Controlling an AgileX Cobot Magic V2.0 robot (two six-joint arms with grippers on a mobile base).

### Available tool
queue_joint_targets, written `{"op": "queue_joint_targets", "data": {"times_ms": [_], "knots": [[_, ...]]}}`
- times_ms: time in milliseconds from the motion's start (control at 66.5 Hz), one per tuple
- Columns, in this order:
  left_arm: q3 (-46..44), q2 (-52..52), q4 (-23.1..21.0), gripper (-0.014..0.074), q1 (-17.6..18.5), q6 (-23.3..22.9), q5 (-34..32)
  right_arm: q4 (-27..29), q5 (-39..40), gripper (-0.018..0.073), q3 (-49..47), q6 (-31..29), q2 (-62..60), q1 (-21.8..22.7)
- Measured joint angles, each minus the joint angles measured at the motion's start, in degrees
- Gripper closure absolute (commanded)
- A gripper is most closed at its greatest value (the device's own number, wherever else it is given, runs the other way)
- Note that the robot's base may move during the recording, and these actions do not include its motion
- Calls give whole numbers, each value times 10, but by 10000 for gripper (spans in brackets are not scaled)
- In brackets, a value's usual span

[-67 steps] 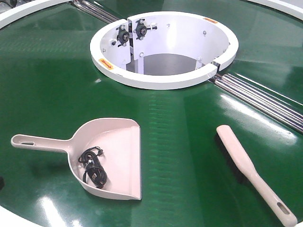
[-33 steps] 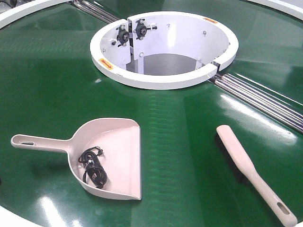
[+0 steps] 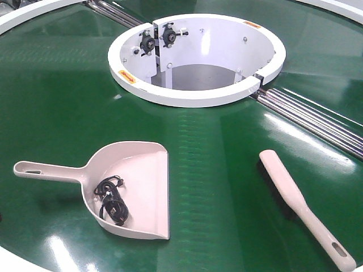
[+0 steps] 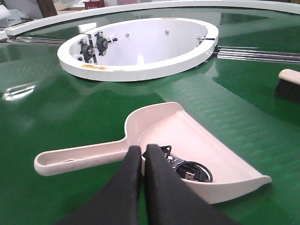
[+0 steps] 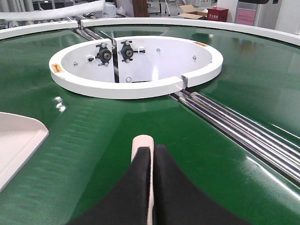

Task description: Clean and inspect green conveyor with broom and dustpan

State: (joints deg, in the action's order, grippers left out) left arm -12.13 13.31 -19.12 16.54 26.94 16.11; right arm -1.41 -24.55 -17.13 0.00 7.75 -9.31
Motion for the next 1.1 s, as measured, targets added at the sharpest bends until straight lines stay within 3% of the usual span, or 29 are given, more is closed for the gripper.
{"op": "queue_joint_targets", "data": {"times_ms": [120,316,421,707,1097], "knots": [[16,-11,28,604,-11,-17,-4,0,0,568,0,0,0,0],[85,-49,132,604,-96,-197,-73,0,0,568,0,0,0,0],[128,-88,168,604,-134,-253,-91,0,0,568,0,0,0,0],[137,-141,175,604,-144,-269,-60,0,-2,569,0,0,0,0],[137,-141,196,604,-105,-269,-61,0,-2,569,0,0,0,0]]}}
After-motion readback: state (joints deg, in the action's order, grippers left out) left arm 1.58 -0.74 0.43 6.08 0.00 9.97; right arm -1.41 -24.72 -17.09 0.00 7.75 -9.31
